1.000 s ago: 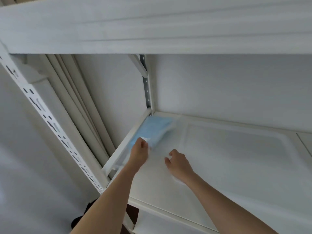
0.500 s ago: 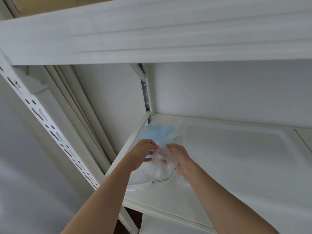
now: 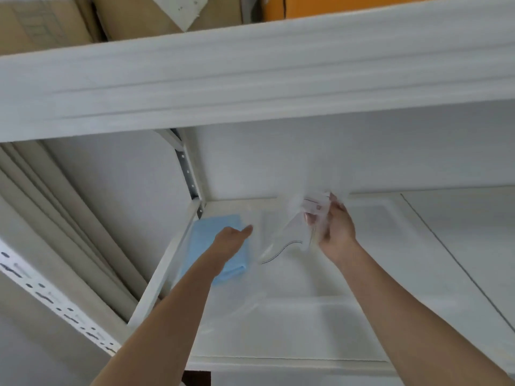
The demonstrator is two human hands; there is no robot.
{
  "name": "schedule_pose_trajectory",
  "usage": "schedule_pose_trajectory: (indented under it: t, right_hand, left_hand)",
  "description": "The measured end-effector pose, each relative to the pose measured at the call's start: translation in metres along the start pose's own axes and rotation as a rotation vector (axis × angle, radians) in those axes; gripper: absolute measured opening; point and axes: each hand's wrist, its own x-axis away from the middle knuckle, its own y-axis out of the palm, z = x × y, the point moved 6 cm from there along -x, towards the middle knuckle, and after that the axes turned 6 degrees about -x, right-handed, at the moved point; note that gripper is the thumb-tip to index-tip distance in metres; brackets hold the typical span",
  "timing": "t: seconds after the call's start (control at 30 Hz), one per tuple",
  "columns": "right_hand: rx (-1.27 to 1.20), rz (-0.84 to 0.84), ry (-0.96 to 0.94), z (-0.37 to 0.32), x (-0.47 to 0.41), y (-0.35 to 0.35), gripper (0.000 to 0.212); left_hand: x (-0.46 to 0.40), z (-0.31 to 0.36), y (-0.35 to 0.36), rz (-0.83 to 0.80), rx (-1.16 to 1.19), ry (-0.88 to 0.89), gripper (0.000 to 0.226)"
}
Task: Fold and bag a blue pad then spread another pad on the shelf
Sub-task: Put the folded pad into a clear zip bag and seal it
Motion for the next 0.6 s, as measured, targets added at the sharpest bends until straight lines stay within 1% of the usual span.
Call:
schedule_pose_trajectory:
  t: [0.03, 0.07, 0.1, 0.13, 0.17, 0.23, 0.3, 0.33, 0.37, 0.4, 0.43, 0.5, 0.53, 0.57, 0.6]
  right_hand:
    - [-0.069, -0.013, -0.019, -0.016, 0.006, -0.005, 0.023]
    - [-0.138, -0.032, -0.007, -0.026, 0.011, -0.008, 0.026]
    - [-0.201, -0.03, 0.01, -0.038, 0.017, -0.014, 0.038]
    - [-0.243, -0.013, 0.027, -0.05, 0.025, -0.022, 0.048]
    - [-0.261, 0.018, 0.027, -0.063, 0.033, -0.032, 0.047]
    - [-0.284, 0.08, 0.025, -0.085, 0.049, -0.053, 0.023]
    - [-0.265, 0.123, -0.021, -0.108, 0.064, -0.076, 0.028]
    - [-0.236, 0.139, -0.039, -0.118, 0.07, -0.086, 0.031]
    - [-0.182, 0.179, -0.057, -0.128, 0.075, -0.099, 0.031]
    - [-0.082, 0.246, -0.062, -0.135, 0.082, -0.11, 0.03]
    - [0.068, 0.37, -0.06, -0.143, 0.087, -0.126, 0.025]
    - [0.397, 0.69, -0.062, -0.161, 0.1, -0.16, 0.009]
    - [0.553, 0.831, -0.082, -0.173, 0.105, -0.175, 0.02]
    - [0.703, 0.945, -0.095, -0.182, 0.108, -0.185, 0.037]
    - [0.839, 1.003, -0.119, -0.2, 0.11, -0.192, 0.048]
  left_hand:
    - [0.0, 0.013, 0.011, -0.008, -0.012, 0.027, 0.044]
    - [0.001, 0.023, 0.019, -0.012, -0.004, 0.038, 0.057]
    - [0.003, 0.032, 0.032, -0.034, 0.005, 0.045, 0.068]
    - [0.006, 0.039, 0.046, -0.07, 0.017, 0.045, 0.072]
    - [0.011, 0.044, 0.061, -0.123, 0.044, 0.052, 0.067]
    - [0.027, 0.056, 0.093, -0.3, 0.174, 0.052, 0.049]
    - [0.04, 0.067, 0.127, -0.522, 0.364, 0.047, 0.031]
    - [0.048, 0.074, 0.141, -0.603, 0.445, 0.058, 0.021]
    - [0.054, 0.083, 0.154, -0.648, 0.507, 0.076, 0.014]
    - [0.058, 0.092, 0.164, -0.643, 0.55, 0.095, 0.011]
    - [0.062, 0.1, 0.173, -0.604, 0.58, 0.101, 0.01]
    - [0.067, 0.112, 0.189, -0.509, 0.577, 0.097, 0.006]
    - [0.069, 0.116, 0.196, -0.472, 0.553, 0.101, 0.004]
    - [0.071, 0.12, 0.199, -0.445, 0.521, 0.113, 0.004]
    - [0.075, 0.129, 0.211, -0.432, 0.497, 0.135, 0.006]
